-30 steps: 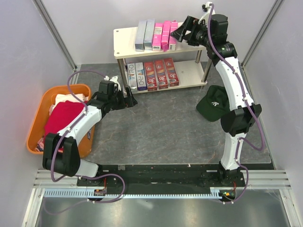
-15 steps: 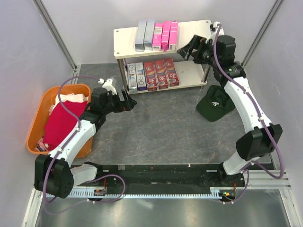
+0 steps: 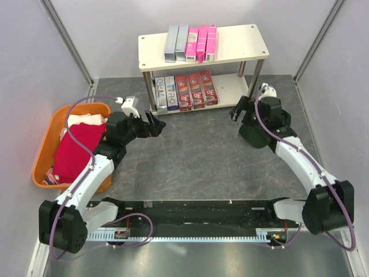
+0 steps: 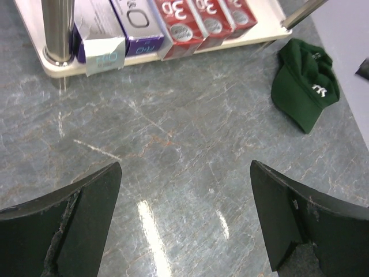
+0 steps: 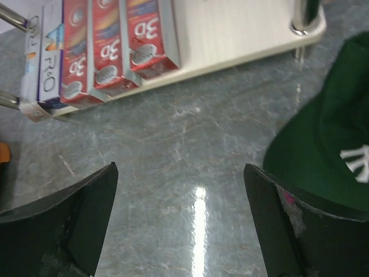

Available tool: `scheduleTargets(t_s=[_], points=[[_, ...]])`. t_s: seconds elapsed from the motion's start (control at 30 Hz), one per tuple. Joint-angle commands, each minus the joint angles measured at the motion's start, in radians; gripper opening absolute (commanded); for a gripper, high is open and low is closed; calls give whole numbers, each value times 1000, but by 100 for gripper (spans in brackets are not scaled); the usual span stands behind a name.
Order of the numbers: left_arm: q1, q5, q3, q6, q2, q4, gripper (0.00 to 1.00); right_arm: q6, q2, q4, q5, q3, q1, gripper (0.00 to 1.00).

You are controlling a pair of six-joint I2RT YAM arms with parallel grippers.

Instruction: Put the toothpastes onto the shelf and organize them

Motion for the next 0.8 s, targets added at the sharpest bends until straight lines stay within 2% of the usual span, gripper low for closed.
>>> scheduleTargets(t_s=[0.0,0.23,0.57,0.77], points=[[0,-16,-40,36,-59,127,100,-15,-134,146,96,-125,0,98],[0,-2,-81,3,-45,224,100,-17,-215,170,169,-282,0,98],[0,51,-40,-12,28,236,100,12,-182,240,112,-302,0,98],[2,31,-17,-17,62,230,100,20,-166,270,121,-317,0,98]])
